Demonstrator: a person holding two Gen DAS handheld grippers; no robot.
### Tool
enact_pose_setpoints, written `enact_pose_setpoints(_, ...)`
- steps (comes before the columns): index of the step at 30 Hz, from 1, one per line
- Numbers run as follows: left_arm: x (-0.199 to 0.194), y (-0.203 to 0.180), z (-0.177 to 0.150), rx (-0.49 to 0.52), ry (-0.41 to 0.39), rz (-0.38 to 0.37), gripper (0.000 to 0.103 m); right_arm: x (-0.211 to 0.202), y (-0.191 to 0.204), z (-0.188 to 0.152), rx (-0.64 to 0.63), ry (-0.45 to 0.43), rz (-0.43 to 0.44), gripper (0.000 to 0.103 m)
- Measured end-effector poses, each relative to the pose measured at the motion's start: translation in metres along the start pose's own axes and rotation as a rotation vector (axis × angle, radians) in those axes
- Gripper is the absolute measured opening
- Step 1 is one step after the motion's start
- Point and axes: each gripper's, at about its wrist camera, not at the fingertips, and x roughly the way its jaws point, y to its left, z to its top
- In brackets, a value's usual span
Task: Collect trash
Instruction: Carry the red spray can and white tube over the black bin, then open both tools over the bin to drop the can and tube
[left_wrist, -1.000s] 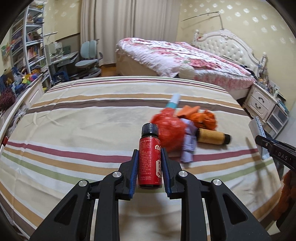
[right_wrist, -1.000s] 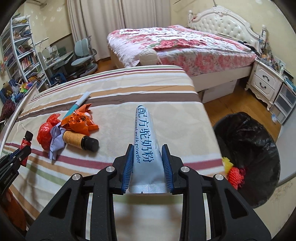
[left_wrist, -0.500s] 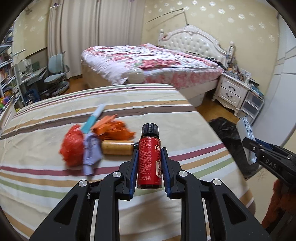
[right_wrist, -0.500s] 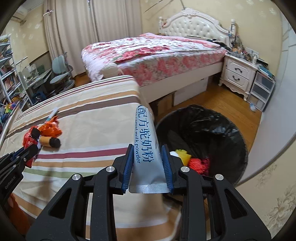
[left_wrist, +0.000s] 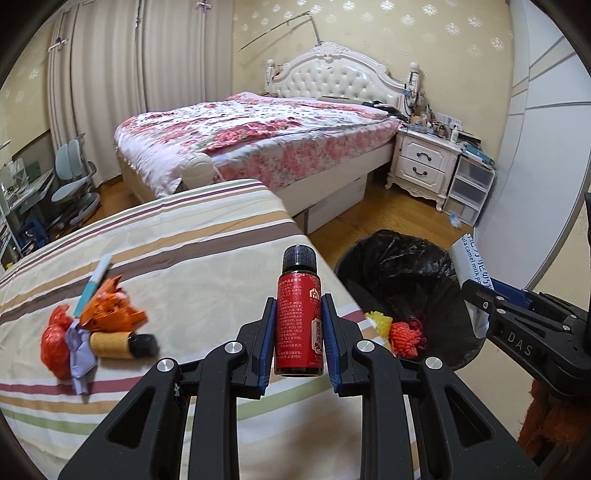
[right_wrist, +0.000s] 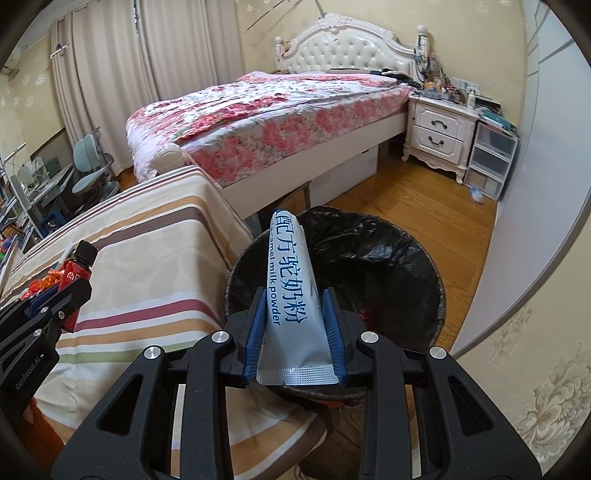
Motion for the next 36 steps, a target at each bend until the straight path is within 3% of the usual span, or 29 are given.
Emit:
enact_pose_setpoints(14,0.050,-0.041,0.019,0.065,0.040,-0.004,0.025,0.019,-0.032,0.009,0.038,0.020,-0.027,0.030)
enact_pose_setpoints(36,0.070,-0.075,0.025,0.130,0.052,-0.006,0.025,0.044,-0.059,0.016,0.100,0.043,-0.055,0.031)
